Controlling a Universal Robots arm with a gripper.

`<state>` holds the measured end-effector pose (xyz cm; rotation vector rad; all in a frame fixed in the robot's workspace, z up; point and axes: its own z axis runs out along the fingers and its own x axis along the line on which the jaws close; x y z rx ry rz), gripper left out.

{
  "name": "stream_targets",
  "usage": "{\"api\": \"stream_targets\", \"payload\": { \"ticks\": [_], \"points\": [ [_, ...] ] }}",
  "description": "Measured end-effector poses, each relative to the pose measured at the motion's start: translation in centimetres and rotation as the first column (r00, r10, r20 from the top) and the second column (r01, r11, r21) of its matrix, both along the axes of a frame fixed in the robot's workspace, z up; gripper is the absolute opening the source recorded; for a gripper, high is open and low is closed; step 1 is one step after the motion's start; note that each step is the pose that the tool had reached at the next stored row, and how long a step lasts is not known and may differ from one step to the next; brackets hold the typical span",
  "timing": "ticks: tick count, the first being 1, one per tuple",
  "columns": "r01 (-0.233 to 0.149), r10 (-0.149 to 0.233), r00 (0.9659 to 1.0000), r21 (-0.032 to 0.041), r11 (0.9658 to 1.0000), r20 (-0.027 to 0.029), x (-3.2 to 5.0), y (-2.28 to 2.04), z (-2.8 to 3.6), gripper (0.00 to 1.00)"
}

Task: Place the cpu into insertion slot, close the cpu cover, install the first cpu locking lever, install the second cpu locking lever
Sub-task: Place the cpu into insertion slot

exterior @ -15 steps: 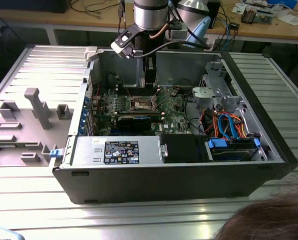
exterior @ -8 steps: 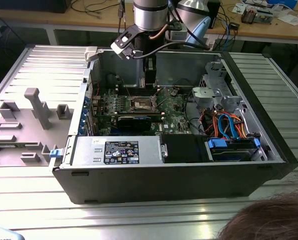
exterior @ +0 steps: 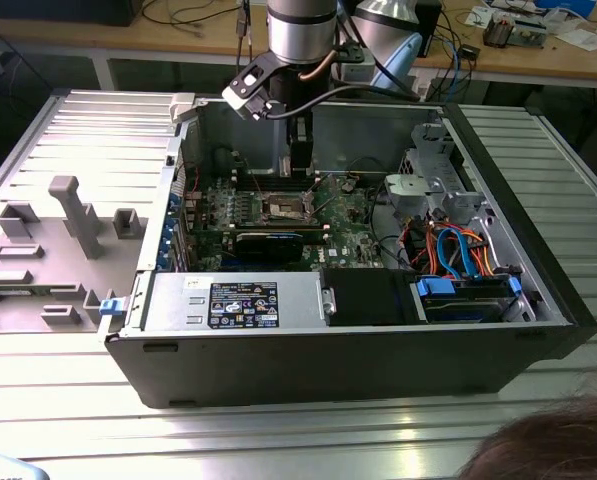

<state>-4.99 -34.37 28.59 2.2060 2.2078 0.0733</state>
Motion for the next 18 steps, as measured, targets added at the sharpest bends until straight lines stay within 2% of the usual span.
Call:
{"api": "stream_targets", "payload": {
  "ticks": [4, 5, 11, 13, 15, 18],
  "points": [
    [0.0, 0.0, 1.0, 0.0, 1.0, 0.0, 0.0, 0.0, -0.27, 0.54],
    [0.0, 0.0, 1.0, 0.0001, 1.0, 0.0, 0.0, 0.0, -0.56, 0.54],
    [-0.001, 0.001, 1.0, -0.0001, 1.0, 0.0001, -0.47, 0.0, -0.94, 0.54],
    [-0.014, 0.014, 0.9999, -0.0001, 0.9999, 0.0, -0.52, 0.0, -1.09, 0.54],
    [-0.046, 0.046, 0.9989, -0.0002, 0.9989, 0.0, -0.56, 0.0, -1.3, 0.54],
    [-0.047, 0.047, 0.9989, 0.0, 0.9989, 0.0001, -0.6, 0.01, -1.63, 0.54]
  ]
}}
